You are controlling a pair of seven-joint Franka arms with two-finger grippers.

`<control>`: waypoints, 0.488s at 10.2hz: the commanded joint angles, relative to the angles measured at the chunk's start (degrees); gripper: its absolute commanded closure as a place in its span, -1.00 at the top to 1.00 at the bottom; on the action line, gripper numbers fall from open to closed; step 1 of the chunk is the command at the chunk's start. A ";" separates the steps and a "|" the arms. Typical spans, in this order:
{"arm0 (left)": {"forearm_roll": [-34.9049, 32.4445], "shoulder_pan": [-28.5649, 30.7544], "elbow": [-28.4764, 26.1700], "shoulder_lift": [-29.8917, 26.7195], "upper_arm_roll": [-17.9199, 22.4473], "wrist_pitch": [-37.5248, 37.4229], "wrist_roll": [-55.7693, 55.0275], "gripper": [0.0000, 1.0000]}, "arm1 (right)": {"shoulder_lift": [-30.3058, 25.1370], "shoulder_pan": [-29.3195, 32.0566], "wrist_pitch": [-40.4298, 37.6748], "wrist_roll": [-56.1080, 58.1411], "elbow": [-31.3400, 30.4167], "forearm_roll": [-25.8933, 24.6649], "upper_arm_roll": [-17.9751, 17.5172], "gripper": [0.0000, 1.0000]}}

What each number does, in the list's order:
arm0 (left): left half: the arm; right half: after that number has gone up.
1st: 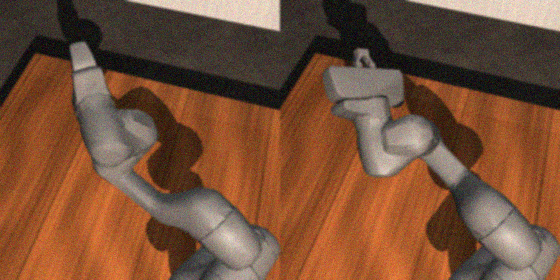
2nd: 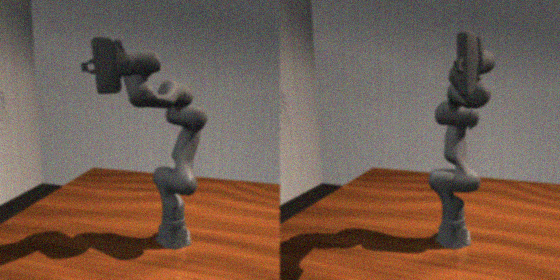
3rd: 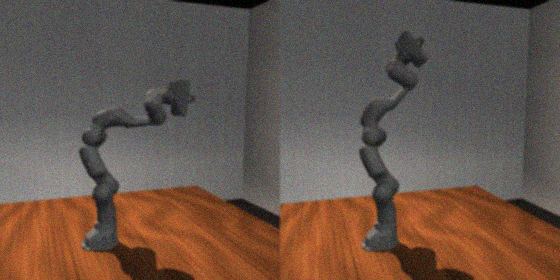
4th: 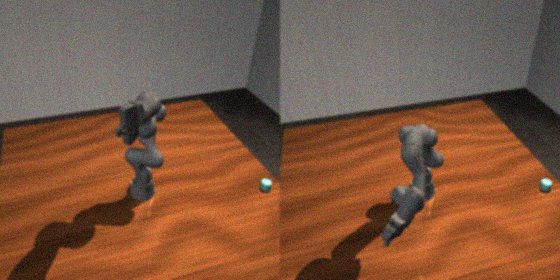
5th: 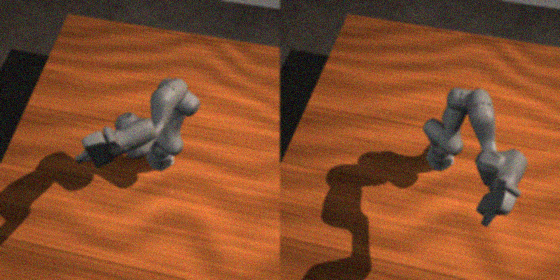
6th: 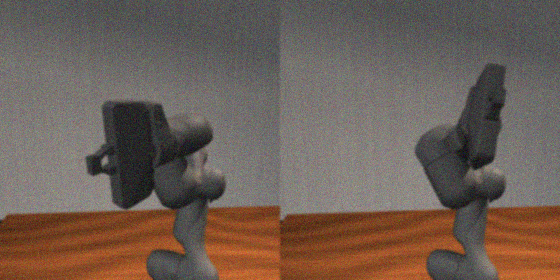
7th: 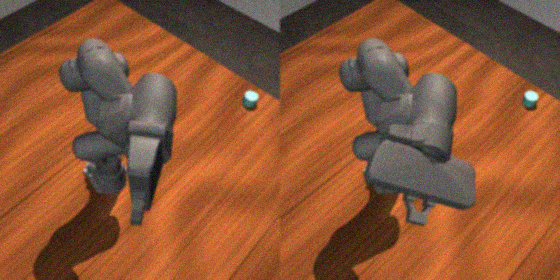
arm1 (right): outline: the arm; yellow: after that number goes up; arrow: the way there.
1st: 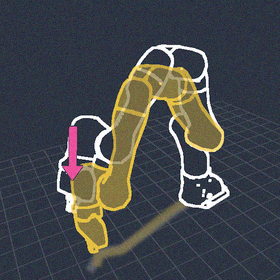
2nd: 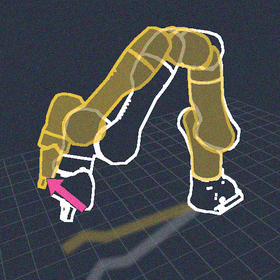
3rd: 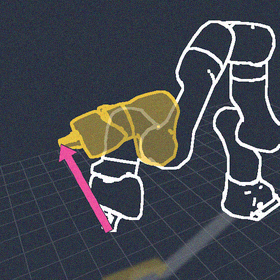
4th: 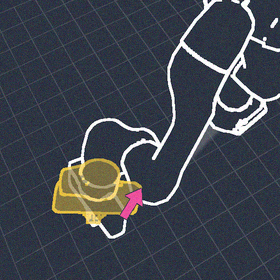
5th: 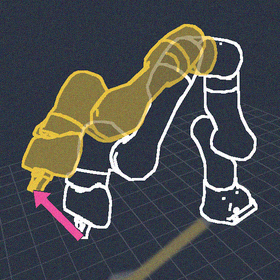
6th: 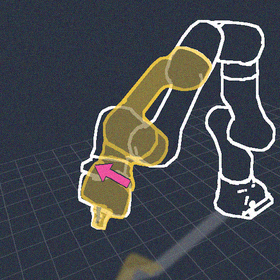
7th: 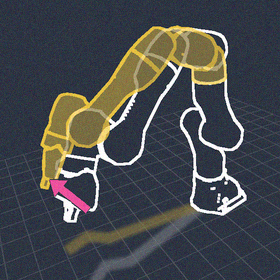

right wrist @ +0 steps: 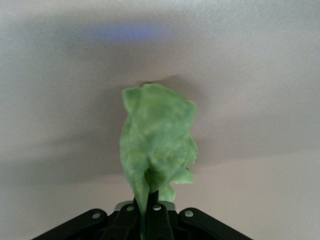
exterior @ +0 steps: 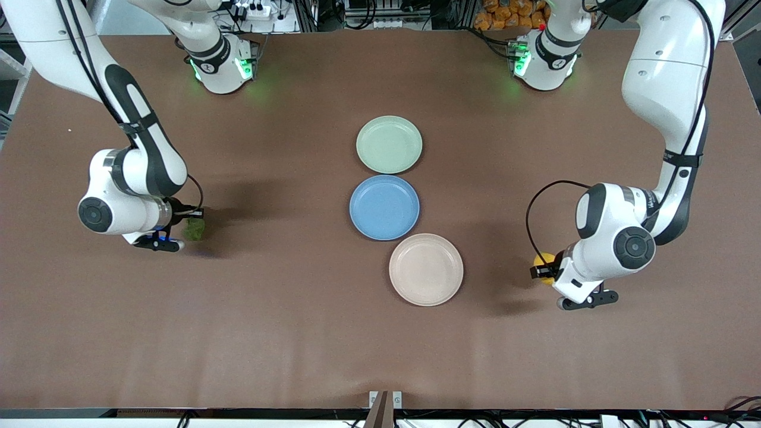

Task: Place lemon and lettuce in plates
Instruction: 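Lift the lemon with the left gripper while the right gripper lifts the lettuce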

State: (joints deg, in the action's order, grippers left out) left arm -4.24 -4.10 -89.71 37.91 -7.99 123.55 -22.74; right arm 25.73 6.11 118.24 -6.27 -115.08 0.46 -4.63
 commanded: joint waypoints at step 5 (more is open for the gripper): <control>-0.86 -7.58 -0.64 -2.31 0.26 -4.72 -6.50 -1.00 | -1.73 -2.42 -13.20 -0.76 7.33 4.70 -1.34 -1.00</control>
State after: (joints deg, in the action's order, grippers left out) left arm -4.24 -9.18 -89.74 36.64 -8.08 120.00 -25.88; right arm 25.53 4.21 107.30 -6.31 -108.63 2.42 -5.70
